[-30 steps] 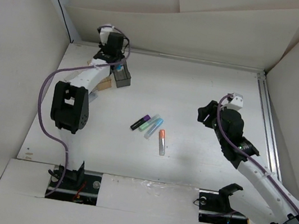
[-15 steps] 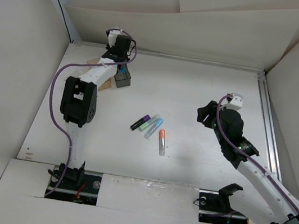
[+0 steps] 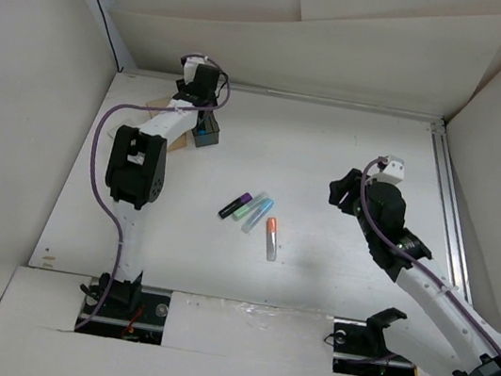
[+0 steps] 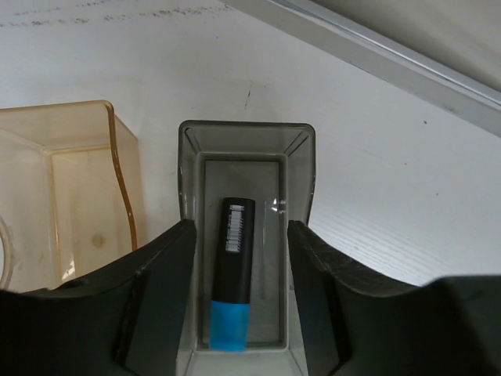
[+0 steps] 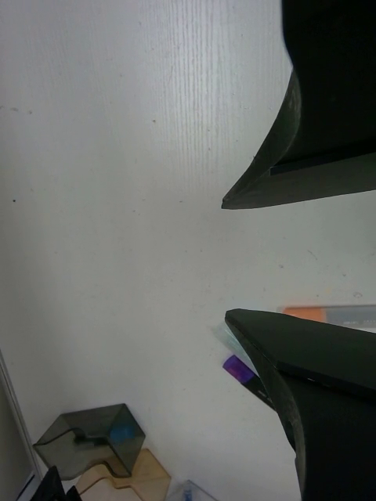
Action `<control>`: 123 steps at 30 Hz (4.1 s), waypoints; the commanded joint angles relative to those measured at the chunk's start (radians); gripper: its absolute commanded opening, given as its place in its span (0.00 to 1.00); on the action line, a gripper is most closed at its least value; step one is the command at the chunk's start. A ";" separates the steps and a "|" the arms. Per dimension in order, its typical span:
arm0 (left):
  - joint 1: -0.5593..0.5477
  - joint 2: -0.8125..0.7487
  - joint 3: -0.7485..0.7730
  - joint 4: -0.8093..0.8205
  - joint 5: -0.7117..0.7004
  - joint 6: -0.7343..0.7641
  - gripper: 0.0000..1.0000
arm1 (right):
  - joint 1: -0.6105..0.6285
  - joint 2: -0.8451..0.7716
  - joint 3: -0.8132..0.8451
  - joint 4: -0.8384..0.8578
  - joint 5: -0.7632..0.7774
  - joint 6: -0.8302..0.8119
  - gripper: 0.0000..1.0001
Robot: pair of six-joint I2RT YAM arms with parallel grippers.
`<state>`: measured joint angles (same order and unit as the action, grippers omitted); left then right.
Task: Sort the stationery into containers
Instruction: Place the pen in the storage box, then pick up the pen from the center of the board, then place the pen in the storage box.
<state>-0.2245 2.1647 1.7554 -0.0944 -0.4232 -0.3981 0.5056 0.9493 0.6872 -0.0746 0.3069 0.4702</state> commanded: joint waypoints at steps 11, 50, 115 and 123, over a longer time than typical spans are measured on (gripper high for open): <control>-0.088 -0.404 -0.218 0.087 0.220 -0.071 0.39 | 0.019 0.006 0.028 0.055 0.006 -0.008 0.60; -0.463 -0.451 -0.781 0.157 0.204 -0.018 0.44 | 0.028 0.025 0.028 0.055 0.023 -0.018 0.31; 0.030 -0.034 -0.011 0.079 0.063 -0.084 0.40 | 0.037 0.055 0.037 0.064 0.023 -0.018 0.35; 0.005 -0.133 -0.048 0.090 0.050 -0.061 0.49 | 0.037 0.055 0.037 0.064 0.023 -0.018 0.35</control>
<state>-0.1993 2.1357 1.7210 -0.0315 -0.3462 -0.4885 0.5327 1.0084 0.6872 -0.0578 0.3317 0.4633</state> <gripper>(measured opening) 0.491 0.348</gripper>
